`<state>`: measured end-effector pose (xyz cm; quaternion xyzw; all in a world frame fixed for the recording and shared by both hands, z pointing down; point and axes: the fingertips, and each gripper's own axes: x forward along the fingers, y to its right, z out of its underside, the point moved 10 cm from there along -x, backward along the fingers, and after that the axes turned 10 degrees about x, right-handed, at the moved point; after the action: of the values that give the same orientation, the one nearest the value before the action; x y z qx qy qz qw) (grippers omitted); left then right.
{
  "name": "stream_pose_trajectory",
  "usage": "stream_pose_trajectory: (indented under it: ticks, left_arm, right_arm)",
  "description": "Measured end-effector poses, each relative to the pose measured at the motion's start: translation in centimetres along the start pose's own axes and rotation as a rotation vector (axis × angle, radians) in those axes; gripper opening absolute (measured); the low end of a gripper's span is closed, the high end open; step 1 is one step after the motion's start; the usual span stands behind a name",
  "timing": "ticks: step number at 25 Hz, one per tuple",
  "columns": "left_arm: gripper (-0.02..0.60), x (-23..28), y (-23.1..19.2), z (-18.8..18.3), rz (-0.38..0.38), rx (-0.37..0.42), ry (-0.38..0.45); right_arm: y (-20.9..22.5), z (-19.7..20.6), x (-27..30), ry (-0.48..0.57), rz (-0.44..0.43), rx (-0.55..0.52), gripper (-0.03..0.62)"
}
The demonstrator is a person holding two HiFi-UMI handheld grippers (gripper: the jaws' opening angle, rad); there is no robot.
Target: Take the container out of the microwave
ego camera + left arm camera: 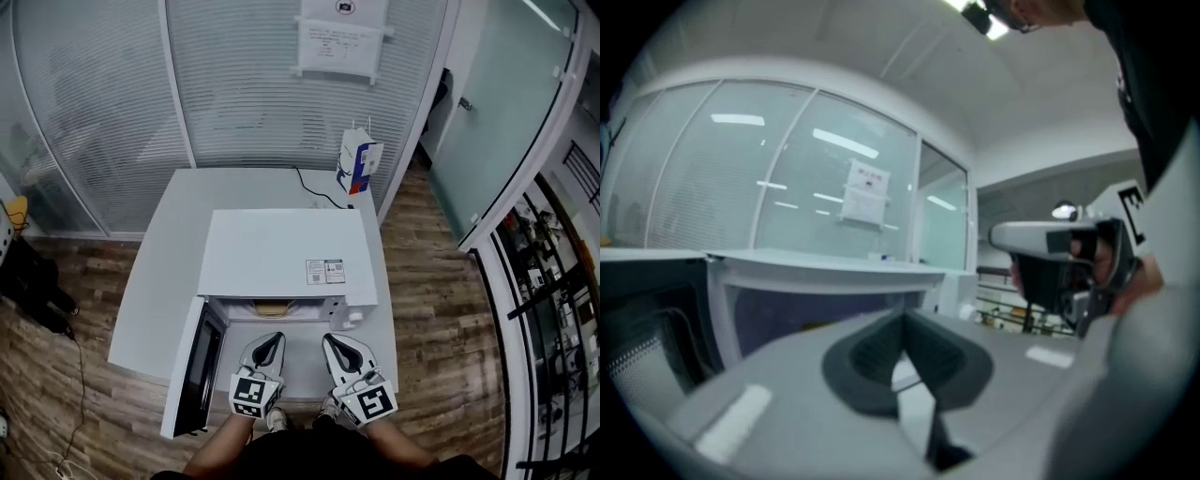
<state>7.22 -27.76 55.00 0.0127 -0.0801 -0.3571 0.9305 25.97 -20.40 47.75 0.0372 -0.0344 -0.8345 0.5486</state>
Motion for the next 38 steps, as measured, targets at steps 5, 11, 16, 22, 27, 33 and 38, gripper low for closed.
stream_pose_trajectory:
  ticks: [5, 11, 16, 22, 27, 33, 38]
  left_arm:
    - [0.005, 0.7, -0.1, 0.9, -0.052, -0.014, -0.020]
    - [0.005, 1.6, 0.0, 3.1, -0.122, -0.028, -0.090]
    - [0.006, 3.2, -0.3, 5.1, -0.180, -0.027, -0.135]
    - [0.267, 5.3, -1.0, 7.4, -0.269, -0.046, -0.200]
    - [0.432, 7.0, -2.0, 9.1, -0.376, -0.055, -0.248]
    - [0.495, 9.4, -3.2, 10.2, -0.414, -0.060, -0.279]
    - [0.497, 11.1, -3.9, 10.5, -0.422, -0.053, -0.304]
  right_arm:
    - [1.0, 1.7, 1.3, -0.053, -0.038, 0.014, -0.002]
    - [1.5, 4.0, 1.6, -0.115, -0.075, 0.047, -0.002]
    - [2.3, 5.8, 2.3, -0.160, -0.096, 0.062, -0.002]
    - [3.3, 8.0, 3.2, -0.214, -0.109, 0.093, -0.002]
    - [3.8, 9.6, 4.2, -0.230, -0.127, 0.123, -0.002]
    - [4.5, 10.8, 4.7, -0.223, -0.148, 0.152, -0.002]
    - [5.3, 11.1, 4.5, -0.243, -0.137, 0.173, -0.002]
